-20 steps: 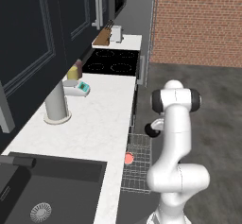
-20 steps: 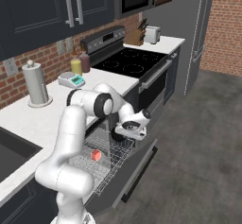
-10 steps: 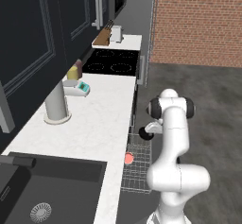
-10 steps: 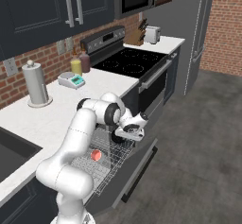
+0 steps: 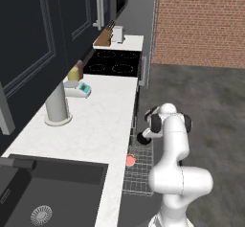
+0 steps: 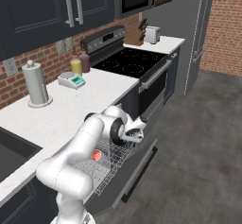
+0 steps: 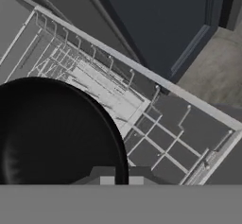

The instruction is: Pick up the cup and bowl from the counter, place them in the dishwasher, and close the dishwasher door.

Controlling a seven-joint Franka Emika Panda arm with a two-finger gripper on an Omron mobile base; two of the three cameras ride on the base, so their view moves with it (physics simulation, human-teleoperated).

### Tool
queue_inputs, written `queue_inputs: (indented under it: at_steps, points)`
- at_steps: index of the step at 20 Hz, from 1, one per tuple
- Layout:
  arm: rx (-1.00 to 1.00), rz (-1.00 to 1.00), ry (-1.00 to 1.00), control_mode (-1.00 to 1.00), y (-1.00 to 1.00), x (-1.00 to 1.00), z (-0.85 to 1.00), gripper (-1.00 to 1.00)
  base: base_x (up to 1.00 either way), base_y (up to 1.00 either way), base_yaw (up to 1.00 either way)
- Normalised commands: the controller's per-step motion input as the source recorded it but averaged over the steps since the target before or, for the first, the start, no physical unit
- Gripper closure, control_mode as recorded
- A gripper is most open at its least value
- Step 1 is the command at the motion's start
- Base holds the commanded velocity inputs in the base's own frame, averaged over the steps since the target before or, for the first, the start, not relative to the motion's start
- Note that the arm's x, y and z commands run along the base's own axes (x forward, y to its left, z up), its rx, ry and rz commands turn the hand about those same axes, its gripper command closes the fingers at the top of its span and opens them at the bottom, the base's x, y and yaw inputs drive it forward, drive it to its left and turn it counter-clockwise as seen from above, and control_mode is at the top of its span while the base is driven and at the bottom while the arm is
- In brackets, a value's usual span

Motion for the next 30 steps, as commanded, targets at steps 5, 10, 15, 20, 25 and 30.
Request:
queue_inputs:
  at_steps: [5, 10, 15, 20, 25, 30]
  points:
    - [0.0, 0.04, 0.03, -1.0, 0.01, 0.51, -0.45, 1.0, 0.0, 0.0, 0.0]
    - [0.0, 0.02, 0.0, -1.0, 0.03, 0.34, -0.59, 1.0, 0.0, 0.0, 0.0]
    - [0.0, 0.02, 0.0, -1.0, 0.0, 0.1, -0.67, 1.0, 0.0, 0.0, 0.0]
    - [0.0, 0.03, 0.0, -1.0, -0.04, 0.02, -0.76, -1.0, 0.0, 0.0, 0.0]
    - [0.0, 0.02, 0.0, -1.0, -0.05, -0.12, -0.43, -1.0, 0.0, 0.0, 0.0]
    - [0.0, 0.0, -0.01, -1.0, -0.09, -0.39, 0.0, -1.0, 0.0, 0.0, 0.0]
